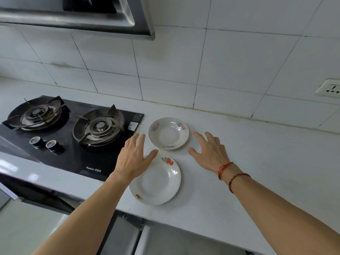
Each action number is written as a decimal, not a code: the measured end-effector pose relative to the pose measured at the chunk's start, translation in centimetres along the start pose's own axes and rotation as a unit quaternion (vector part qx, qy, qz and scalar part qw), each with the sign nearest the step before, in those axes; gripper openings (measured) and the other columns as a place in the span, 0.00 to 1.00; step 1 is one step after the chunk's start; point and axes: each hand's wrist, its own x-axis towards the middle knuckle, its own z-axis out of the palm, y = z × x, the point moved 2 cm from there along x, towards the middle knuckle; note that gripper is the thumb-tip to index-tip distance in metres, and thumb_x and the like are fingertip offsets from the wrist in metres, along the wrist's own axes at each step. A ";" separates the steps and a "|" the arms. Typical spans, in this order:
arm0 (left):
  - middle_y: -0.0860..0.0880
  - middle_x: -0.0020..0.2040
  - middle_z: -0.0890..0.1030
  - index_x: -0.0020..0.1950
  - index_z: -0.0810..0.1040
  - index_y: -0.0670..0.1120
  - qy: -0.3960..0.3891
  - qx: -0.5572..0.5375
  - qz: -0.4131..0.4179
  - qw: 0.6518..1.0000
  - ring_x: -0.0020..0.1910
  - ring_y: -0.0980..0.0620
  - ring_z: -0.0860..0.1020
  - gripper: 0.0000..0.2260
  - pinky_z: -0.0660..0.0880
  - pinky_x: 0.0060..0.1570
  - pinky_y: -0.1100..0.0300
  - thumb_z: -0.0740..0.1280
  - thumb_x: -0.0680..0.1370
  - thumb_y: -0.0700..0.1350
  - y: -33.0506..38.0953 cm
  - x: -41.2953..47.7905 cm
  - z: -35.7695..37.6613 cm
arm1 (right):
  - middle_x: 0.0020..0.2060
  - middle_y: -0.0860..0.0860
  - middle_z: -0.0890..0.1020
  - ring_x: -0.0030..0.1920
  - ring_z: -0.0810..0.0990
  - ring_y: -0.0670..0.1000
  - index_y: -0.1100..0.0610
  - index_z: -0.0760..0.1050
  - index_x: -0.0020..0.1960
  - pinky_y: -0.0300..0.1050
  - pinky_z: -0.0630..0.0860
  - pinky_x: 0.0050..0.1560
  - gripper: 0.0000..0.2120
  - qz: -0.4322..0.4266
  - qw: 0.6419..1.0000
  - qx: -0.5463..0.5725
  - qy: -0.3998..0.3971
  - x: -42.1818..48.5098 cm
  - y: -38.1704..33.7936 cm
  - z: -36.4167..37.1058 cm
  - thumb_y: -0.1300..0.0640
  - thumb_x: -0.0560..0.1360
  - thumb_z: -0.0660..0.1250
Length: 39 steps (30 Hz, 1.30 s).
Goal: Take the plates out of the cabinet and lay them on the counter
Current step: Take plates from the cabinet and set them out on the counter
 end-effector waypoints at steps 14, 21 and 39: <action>0.42 0.77 0.62 0.77 0.59 0.45 0.008 0.041 0.019 0.999 0.75 0.41 0.61 0.37 0.67 0.68 0.45 0.55 0.76 0.68 1.5 -6.4 -1.0 | 0.76 0.58 0.59 0.71 0.64 0.61 0.46 0.54 0.79 0.57 0.69 0.65 0.32 -0.011 0.999 -0.032 0.010 -6.0 0.3 -0.7 0.37 0.78 0.56; 0.41 0.74 0.66 0.75 0.63 0.45 0.005 0.047 0.056 0.997 0.72 0.40 0.65 0.39 0.68 0.66 0.44 0.50 0.73 0.70 0.5 -11.7 -1.4 | 0.76 0.57 0.59 0.72 0.63 0.61 0.45 0.55 0.78 0.57 0.67 0.66 0.31 0.032 0.998 -0.038 0.029 -13.2 -0.3 0.0 0.37 0.78 0.56; 0.41 0.75 0.65 0.75 0.63 0.44 -0.057 0.015 0.117 0.991 0.74 0.41 0.62 0.37 0.66 0.68 0.45 0.53 0.75 0.68 1.0 -26.0 0.6 | 0.77 0.58 0.58 0.73 0.61 0.61 0.44 0.53 0.79 0.57 0.66 0.67 0.31 0.122 0.992 -0.042 0.007 -31.9 0.0 4.4 0.37 0.78 0.55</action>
